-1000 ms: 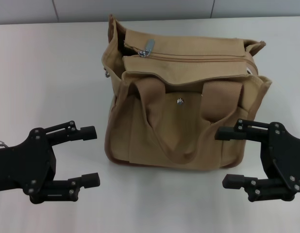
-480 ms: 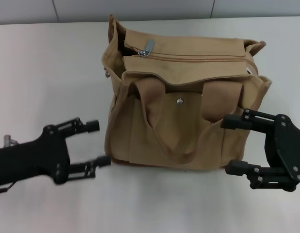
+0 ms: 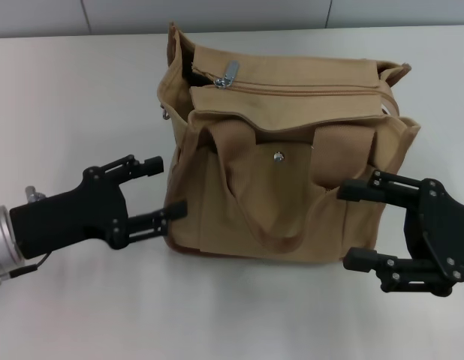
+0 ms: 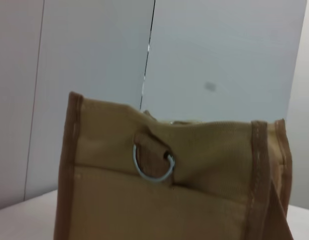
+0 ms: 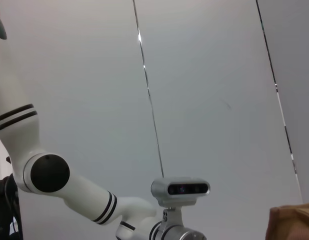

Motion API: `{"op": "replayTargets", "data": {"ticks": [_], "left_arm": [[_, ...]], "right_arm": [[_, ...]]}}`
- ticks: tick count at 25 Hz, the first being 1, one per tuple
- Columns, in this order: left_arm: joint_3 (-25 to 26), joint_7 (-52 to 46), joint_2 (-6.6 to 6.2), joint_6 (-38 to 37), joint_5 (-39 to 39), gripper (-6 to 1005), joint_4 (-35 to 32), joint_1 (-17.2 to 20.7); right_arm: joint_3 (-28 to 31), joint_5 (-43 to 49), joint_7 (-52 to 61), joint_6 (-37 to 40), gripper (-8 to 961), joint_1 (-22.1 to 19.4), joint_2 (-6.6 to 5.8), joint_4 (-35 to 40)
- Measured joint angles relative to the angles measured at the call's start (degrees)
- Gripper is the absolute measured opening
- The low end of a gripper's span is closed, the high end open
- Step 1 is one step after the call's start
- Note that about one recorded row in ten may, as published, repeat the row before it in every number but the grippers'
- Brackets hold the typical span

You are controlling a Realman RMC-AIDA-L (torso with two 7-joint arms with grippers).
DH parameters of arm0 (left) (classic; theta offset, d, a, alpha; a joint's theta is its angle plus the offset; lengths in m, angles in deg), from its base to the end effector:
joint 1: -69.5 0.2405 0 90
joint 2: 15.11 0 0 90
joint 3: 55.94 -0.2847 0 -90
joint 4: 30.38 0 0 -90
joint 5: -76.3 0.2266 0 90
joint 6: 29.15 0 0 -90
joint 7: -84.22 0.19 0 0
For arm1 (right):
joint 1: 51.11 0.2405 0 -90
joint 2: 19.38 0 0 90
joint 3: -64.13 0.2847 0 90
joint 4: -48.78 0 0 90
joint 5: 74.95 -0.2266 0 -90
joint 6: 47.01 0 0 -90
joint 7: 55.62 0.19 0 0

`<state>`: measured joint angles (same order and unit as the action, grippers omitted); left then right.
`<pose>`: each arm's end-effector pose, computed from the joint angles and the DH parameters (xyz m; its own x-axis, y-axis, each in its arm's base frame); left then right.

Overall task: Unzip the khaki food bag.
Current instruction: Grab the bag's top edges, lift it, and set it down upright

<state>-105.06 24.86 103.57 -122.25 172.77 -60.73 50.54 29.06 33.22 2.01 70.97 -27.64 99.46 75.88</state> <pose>-0.3000 0.3061 -0.0638 0.7379 0.1810 0.6502 0.3920 -0.8992 -0.1945 0.2559 0.2634 -0.0361 0.5991 -0.1182 -0.7919 -0.1682 -0.9855 0.0198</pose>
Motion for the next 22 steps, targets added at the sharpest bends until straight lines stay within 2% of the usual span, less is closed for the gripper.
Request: {"op": "replayTargets", "data": {"ticks": [6,8,13,22], "left_arm": [[-0.7,3.0,0.13,0.1,-1.9,841,2.7,-1.5],[-0.7,4.4,0.16,0.1,-1.9,634,3.2,-1.6],[-0.7,5.7,0.26,0.1,-2.0,399,4.0,-2.0],[-0.4,5.8,0.08,0.1,-2.0,255,4.3,-1.9]], "right_arm": [[0.0,-0.1,0.0,-1.4,772,-0.1,0.05,-0.8],[0.0,-0.1,0.0,-1.6,772,-0.1,0.06,-1.0],[0.0,-0.1,-0.1,-2.0,772,-0.2,0.13,-1.2],[0.0,-0.2,-0.8,-2.0,772,-0.2,0.17,-1.7]]}}
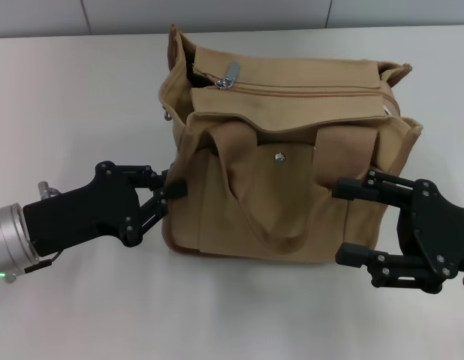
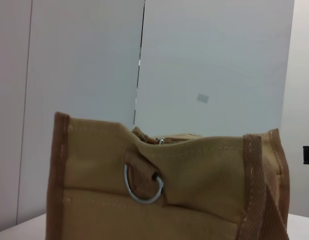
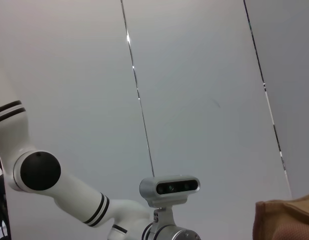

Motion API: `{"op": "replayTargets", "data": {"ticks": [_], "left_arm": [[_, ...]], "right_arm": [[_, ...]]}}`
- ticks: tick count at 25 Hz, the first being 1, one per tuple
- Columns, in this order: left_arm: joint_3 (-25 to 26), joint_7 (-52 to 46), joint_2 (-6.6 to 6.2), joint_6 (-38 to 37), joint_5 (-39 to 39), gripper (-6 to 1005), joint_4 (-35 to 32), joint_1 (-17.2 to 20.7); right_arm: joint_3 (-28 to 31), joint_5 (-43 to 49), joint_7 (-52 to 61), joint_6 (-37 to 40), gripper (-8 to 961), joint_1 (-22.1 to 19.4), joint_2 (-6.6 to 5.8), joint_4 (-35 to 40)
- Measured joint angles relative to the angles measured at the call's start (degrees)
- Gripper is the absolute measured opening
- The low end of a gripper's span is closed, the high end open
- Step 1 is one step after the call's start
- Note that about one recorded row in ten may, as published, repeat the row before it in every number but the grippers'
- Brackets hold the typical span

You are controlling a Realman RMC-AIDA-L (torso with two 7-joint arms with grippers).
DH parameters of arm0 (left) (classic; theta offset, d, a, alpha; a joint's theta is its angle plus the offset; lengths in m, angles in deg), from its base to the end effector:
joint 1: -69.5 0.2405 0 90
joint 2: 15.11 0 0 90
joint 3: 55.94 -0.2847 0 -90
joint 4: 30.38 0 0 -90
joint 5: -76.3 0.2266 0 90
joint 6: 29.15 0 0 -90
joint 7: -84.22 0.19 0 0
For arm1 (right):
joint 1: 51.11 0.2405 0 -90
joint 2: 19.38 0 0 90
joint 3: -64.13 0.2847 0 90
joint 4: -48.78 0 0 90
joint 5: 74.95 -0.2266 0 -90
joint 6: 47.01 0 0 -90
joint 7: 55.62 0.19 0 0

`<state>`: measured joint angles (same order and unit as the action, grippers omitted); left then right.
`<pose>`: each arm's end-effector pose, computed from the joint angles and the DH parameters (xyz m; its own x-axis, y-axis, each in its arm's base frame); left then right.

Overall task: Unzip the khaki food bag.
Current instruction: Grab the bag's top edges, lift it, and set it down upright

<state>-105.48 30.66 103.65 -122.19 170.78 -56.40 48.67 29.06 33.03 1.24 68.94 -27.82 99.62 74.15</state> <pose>-0.2914 0.3087 -0.0729 0.7341 0.1192 0.6685 0.3476 -0.9117 -0.2191 0.2587 0.2648 -0.0431 0.5953 -0.1315 -0.7927 -0.2015 -0.9794 0.0111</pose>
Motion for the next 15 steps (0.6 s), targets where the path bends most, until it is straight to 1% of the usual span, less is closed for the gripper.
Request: {"op": "replayTargets", "data": {"ticks": [8,15], "left_arm": [[0.1,0.0,-0.02,0.1,0.0,112,0.0,-0.1],[0.1,0.0,-0.02,0.2,0.0,65,0.0,-0.2]], "right_arm": [[-0.1,-0.1,-0.1,-0.7,772,0.0,0.00,-0.1],[-0.1,-0.1,-0.1,-0.8,771,0.0,0.00,-0.2]]}}
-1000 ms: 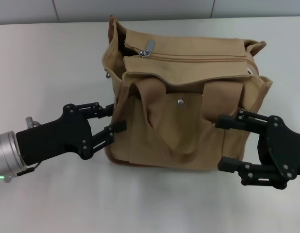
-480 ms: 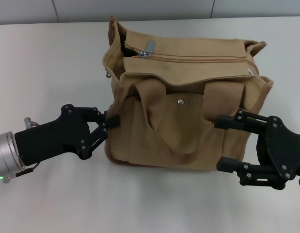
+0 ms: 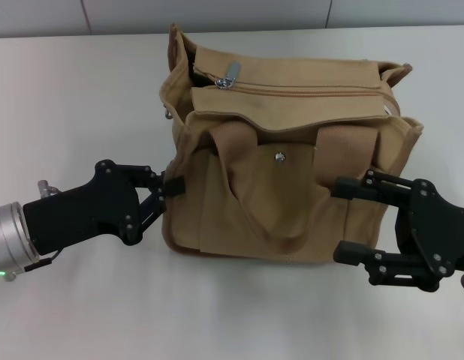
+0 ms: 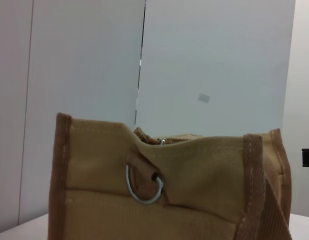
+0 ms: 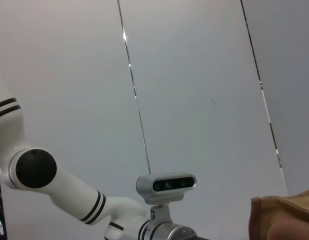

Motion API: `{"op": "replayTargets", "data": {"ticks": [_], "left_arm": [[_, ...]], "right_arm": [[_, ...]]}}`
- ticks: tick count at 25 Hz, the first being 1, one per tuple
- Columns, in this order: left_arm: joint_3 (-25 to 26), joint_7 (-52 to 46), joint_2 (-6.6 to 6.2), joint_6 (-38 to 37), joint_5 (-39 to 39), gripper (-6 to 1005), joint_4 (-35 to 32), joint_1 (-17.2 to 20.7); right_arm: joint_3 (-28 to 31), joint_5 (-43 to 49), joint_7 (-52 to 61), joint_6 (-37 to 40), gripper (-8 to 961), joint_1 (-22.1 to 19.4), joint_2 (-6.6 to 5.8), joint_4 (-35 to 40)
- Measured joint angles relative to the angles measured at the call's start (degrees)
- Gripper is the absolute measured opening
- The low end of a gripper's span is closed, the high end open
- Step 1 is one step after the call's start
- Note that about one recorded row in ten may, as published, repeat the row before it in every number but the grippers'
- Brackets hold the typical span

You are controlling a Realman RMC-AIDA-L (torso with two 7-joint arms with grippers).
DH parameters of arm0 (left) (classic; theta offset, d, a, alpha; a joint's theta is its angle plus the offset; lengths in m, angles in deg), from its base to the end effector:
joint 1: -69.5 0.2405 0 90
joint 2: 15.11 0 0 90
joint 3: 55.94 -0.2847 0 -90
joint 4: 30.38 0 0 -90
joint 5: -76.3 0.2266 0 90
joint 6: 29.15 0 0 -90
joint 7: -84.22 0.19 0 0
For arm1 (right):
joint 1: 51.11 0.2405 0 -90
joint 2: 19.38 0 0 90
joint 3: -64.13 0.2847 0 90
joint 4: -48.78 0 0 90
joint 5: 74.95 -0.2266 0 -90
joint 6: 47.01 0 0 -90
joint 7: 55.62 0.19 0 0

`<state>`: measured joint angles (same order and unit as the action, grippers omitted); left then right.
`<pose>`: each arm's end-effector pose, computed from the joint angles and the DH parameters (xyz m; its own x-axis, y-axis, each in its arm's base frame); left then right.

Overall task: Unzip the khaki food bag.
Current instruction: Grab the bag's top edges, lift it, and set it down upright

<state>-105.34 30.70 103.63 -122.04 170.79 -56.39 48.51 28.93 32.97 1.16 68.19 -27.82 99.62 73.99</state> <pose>-0.2911 0.3101 -0.0726 0.7351 0.1168 0.6678 0.3471 -0.9110 -0.2227 0.2598 0.2663 -0.0447 0.5997 -0.1336 -0.7890 -0.2096 -0.9778 0.0062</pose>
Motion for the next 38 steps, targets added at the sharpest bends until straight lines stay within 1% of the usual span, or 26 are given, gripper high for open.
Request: {"op": "replayTargets", "data": {"ticks": [10,18,21,25,30,38], "left_arm": [[0.0,0.2,-0.02,-0.2,-0.2,61,0.0,0.0],[0.2,1.8,-0.26,0.4,-5.7,62,0.0,1.4],[0.7,1.9,-0.36,0.4,-6.5,62,0.0,1.5],[3.6,2.3,-0.41,0.4,-6.6,62,0.0,1.3],[8.7,2.3,-0.57,0.6,-6.7,61,-0.1,0.8],[16.3,4.1,-0.34,1.1,-6.9,61,0.0,0.0]], "right_arm": [[-0.4,0.0,0.0,-0.6,771,0.0,0.04,0.0],[0.0,0.0,0.0,-0.6,771,0.0,0.08,-0.7],[0.1,0.0,0.0,-0.7,771,0.0,0.09,-0.8],[0.1,0.0,0.0,-0.7,771,0.1,0.09,-0.8],[0.2,-0.1,0.0,-1.3,771,0.4,0.09,-1.4],[2.0,-0.8,0.6,-6.2,771,1.0,0.09,-4.2]]}}
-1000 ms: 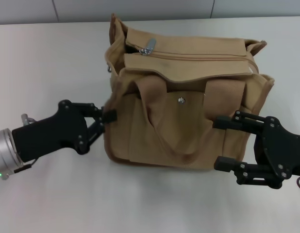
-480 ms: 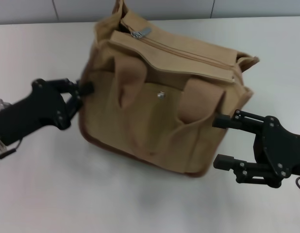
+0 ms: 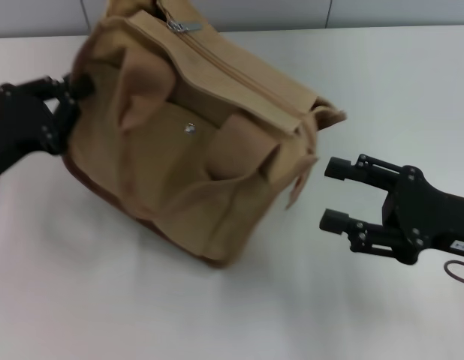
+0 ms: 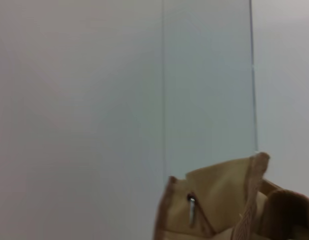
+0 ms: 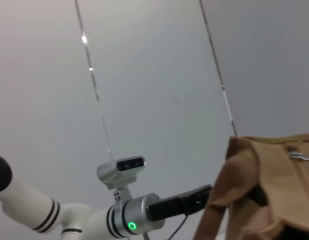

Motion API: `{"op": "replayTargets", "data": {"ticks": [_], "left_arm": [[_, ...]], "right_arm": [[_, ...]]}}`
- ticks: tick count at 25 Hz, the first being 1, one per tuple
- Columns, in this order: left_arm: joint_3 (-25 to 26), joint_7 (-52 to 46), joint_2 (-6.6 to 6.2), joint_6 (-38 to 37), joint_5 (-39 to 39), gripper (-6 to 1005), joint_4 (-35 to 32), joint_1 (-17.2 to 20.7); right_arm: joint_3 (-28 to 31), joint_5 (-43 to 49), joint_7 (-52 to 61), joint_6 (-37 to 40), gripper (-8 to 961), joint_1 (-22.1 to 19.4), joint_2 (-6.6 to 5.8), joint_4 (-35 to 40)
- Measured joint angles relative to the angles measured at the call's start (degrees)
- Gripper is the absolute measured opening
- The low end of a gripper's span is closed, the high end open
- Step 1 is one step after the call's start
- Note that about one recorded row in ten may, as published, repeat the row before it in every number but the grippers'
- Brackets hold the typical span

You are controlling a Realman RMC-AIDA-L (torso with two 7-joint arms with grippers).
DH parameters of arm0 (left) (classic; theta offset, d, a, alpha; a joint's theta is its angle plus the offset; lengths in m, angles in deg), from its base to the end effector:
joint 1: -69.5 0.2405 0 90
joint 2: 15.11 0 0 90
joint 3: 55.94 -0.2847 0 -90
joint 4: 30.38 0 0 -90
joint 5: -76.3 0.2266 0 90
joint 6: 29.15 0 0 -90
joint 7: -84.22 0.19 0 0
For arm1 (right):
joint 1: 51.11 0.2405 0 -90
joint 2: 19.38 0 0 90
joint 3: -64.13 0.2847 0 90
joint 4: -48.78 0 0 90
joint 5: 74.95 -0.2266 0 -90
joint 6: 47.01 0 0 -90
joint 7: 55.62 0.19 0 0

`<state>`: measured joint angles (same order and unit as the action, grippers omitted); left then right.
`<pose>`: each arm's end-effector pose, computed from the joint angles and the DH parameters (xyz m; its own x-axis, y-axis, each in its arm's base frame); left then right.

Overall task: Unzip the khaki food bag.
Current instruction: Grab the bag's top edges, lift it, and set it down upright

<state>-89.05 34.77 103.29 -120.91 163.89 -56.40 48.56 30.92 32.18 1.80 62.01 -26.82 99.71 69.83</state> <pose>-0.3096 0.3495 -0.0021 0.6548 -0.0653 0.7530 0.4908 -0.7210 -0.4893 0.2650 0.2830 -0.0569 0.5811 -0.1823 -0.7932 -0.3215 -0.9467 -0.0179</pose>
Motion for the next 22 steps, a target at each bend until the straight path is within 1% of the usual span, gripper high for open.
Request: {"op": "replayTargets", "data": {"ticks": [3,5,8,11,14,18,22], "left_arm": [[2.6,1.2,0.14,1.1,-1.3,61,0.4,-0.7],[3.3,2.2,0.06,1.5,-3.4,61,1.1,-1.1],[3.4,3.1,0.02,1.3,-6.2,62,1.5,-1.3],[3.0,6.3,0.19,-1.2,-7.5,62,3.2,-1.5],[0.8,12.4,0.23,-3.5,-7.4,62,8.1,-2.1],[-4.5,21.7,0.51,-3.9,-7.5,61,14.5,-2.3],[-6.9,26.4,0.72,-4.7,-7.4,61,18.2,-2.4]], "right_arm": [[0.5,0.0,0.0,-1.6,771,0.7,0.02,-1.2],[0.8,0.0,0.0,-2.9,771,1.2,0.05,-1.9],[1.1,-0.2,0.0,-4.1,771,1.8,0.07,-2.5],[1.1,-1.7,0.0,-4.7,770,2.1,0.08,-3.0],[1.1,-5.6,0.1,-5.9,770,1.7,0.09,-3.8],[1.1,-12.5,0.1,-8.5,770,0.7,0.09,-5.6],[1.1,-15.7,-0.7,-9.3,770,0.0,0.09,-5.9]]}}
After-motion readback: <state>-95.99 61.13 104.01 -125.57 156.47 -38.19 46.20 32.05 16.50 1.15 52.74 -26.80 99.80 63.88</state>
